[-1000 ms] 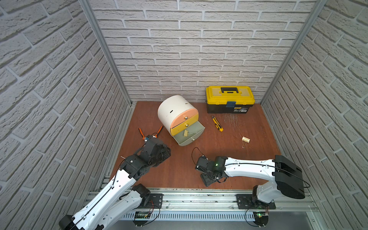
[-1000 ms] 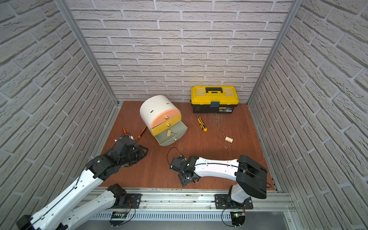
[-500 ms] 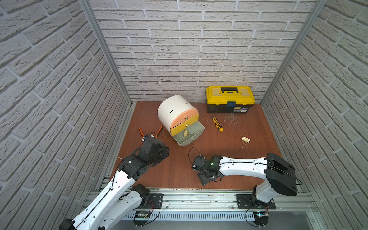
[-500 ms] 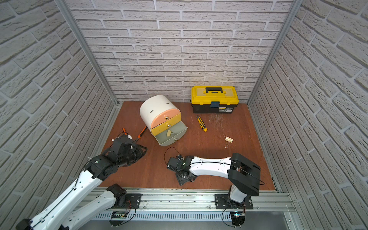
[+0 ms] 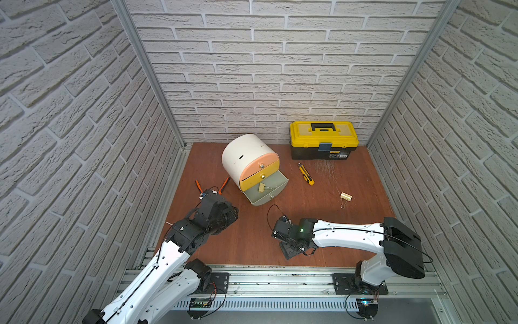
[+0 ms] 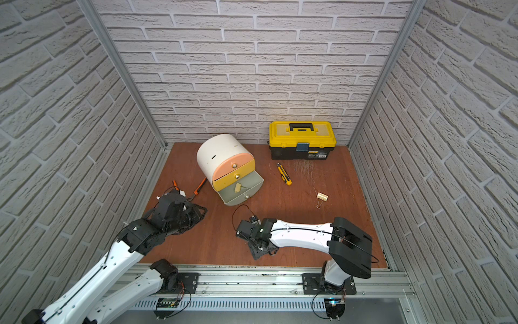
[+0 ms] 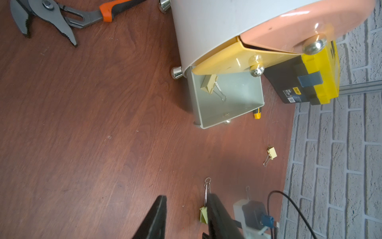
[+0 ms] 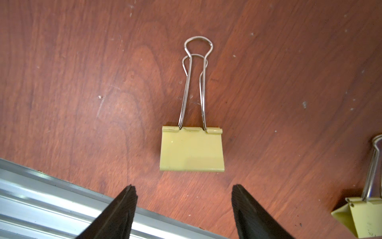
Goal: Put the binder clips in the drawer according to color
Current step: Pick up the binder clip at the center of the board.
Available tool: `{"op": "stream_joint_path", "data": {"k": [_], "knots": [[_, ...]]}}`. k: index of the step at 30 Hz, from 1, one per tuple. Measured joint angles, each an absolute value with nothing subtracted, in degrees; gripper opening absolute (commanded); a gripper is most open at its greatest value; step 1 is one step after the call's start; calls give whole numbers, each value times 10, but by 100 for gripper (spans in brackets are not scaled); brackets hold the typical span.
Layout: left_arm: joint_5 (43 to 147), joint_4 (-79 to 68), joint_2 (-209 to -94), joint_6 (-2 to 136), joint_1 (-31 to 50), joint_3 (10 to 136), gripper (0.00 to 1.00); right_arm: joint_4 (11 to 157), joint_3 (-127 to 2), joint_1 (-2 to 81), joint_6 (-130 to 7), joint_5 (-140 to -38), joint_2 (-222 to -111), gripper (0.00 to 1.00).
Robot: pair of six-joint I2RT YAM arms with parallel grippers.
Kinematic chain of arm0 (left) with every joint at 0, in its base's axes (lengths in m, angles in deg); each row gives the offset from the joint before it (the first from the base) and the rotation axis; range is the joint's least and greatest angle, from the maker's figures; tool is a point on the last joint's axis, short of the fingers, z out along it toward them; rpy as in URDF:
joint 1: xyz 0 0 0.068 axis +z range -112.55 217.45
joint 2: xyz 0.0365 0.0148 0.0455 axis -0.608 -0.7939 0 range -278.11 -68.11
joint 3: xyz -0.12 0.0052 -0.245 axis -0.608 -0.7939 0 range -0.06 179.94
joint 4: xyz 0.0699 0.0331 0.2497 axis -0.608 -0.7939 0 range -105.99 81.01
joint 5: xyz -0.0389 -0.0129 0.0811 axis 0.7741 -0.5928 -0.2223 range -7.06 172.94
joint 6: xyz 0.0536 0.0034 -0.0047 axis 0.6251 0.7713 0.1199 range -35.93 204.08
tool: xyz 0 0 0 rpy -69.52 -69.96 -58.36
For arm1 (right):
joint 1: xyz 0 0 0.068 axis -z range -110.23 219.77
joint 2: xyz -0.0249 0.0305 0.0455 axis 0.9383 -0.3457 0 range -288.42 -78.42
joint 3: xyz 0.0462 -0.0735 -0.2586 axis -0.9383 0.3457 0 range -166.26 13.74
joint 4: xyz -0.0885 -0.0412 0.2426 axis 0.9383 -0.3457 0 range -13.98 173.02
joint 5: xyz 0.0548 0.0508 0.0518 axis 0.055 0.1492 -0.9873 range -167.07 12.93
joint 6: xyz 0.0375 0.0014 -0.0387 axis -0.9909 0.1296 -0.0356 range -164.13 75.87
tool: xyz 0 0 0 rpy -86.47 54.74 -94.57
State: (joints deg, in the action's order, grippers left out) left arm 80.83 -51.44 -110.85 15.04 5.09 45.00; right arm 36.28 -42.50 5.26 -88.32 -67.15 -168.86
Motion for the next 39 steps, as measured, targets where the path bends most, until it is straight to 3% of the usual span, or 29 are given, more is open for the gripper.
{"op": "stream_joint_path", "data": {"k": [15, 32, 39], "knots": [[808, -521, -1110, 150, 51, 454, 37, 387, -421, 72, -883, -677, -1721, 73], [809, -523, -1108, 150, 51, 455, 37, 401, -420, 83, -879, -684, -1737, 50], [809, -519, -1121, 151, 51, 455, 37, 387, -429, 83, -871, -681, -1737, 46]]}}
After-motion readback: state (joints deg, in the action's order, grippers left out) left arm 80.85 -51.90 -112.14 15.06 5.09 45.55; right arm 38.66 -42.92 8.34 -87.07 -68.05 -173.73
